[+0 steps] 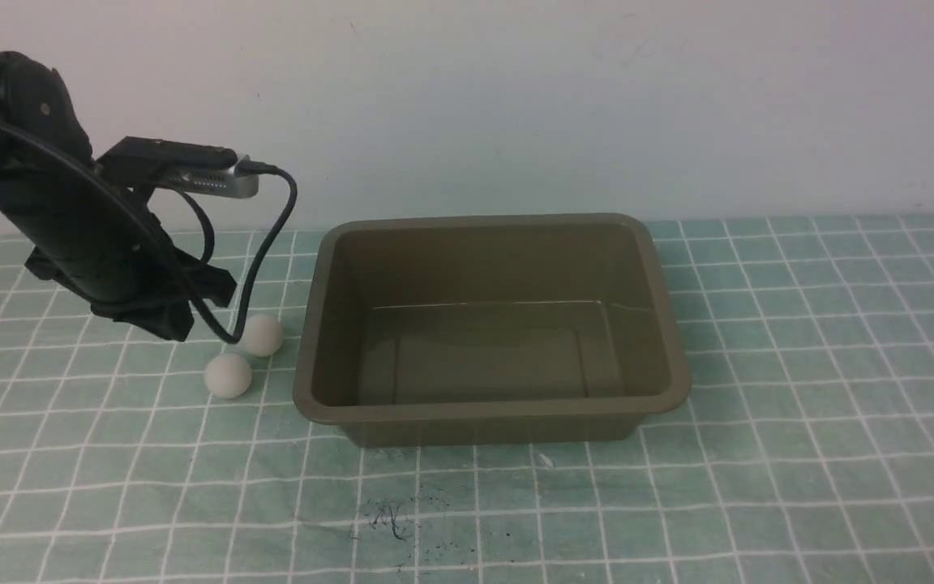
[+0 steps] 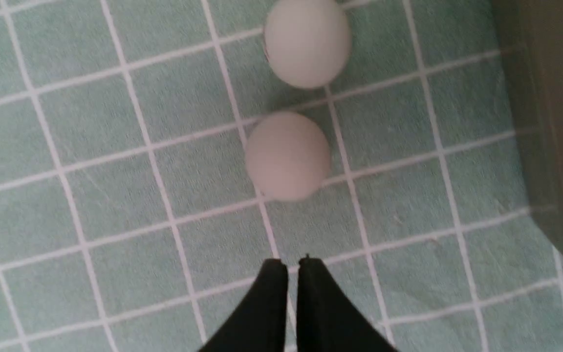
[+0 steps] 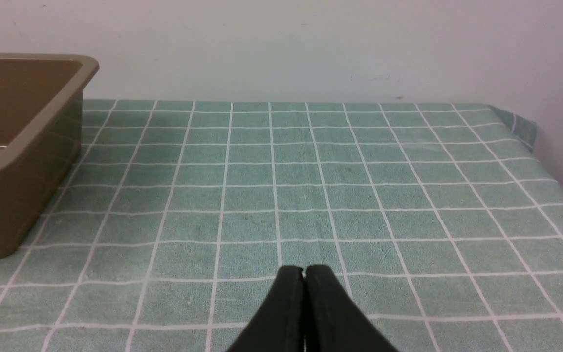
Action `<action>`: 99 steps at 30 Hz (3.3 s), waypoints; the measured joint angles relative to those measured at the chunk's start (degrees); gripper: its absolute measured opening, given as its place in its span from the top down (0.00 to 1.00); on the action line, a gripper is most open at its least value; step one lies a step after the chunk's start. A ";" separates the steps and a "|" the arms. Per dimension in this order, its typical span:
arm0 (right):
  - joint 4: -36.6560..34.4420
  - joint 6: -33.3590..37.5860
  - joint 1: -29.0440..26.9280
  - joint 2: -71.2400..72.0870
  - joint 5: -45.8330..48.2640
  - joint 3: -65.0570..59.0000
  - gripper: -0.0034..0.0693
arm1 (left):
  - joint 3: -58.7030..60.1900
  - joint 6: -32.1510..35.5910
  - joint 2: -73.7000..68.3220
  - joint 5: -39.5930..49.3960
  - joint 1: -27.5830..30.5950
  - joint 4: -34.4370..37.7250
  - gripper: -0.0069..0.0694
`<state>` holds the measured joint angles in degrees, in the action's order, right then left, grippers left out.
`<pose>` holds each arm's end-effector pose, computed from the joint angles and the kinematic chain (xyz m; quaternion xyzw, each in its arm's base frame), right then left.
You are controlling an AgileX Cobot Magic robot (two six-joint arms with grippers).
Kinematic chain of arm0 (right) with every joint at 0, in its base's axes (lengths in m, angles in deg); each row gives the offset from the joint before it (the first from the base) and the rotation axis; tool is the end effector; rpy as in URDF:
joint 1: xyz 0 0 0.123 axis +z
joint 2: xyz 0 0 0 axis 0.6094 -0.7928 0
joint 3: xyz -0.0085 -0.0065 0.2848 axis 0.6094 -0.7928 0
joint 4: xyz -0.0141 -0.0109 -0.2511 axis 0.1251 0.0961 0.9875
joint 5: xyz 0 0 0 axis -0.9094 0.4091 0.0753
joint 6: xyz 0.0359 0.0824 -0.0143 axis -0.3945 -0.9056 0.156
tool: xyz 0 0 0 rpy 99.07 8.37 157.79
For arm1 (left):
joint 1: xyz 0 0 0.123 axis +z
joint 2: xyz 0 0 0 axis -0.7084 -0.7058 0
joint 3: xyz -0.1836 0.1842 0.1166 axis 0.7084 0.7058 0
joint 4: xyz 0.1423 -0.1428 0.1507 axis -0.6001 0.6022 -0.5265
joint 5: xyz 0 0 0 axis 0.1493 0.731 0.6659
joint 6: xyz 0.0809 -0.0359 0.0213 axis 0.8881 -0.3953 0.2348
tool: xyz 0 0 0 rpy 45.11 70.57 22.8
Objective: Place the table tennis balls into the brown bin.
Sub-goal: 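Reach for and grasp a ping pong ball on the table beside the basket, then drop the ball into the bin, then reach for and grasp a ping pong ball on the table beside the basket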
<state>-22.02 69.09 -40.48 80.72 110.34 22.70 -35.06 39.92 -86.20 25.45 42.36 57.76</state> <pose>0.0523 -0.0065 0.1728 0.0468 0.8018 -0.0215 0.5954 0.3713 -0.0256 0.2419 0.0897 0.9816 -0.0360 0.1646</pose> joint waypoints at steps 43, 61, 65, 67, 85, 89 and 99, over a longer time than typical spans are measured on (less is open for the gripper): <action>0.00 -0.45 0.00 0.00 0.00 0.00 0.97 | -17.72 -0.07 -5.74 11.91 -7.86 9.53 0.46; 0.00 -0.45 0.00 0.00 0.00 0.00 0.97 | -26.75 -11.20 -10.75 17.97 -4.28 -8.57 0.83; 0.00 -0.45 0.00 0.00 0.00 0.00 0.97 | -26.75 -11.13 -13.05 18.20 1.92 -5.81 0.90; 0.00 -0.45 0.00 0.00 0.00 0.00 0.97 | -26.75 -10.06 -14.74 18.20 3.31 -2.84 0.90; 0.00 -0.45 0.00 0.00 0.00 0.00 0.97 | -26.82 -1.55 -27.03 8.89 0.42 4.17 0.17; 0.00 -0.45 0.00 0.00 0.00 0.00 0.97 | -26.82 -1.80 -29.19 8.84 0.08 4.00 0.31; 0.00 -0.45 0.00 0.00 0.00 0.00 0.97 | -32.77 -5.05 -24.18 14.86 -0.38 3.22 0.46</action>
<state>-22.02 68.64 -40.48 80.72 110.34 22.70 -67.82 34.87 -110.38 40.31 41.98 60.98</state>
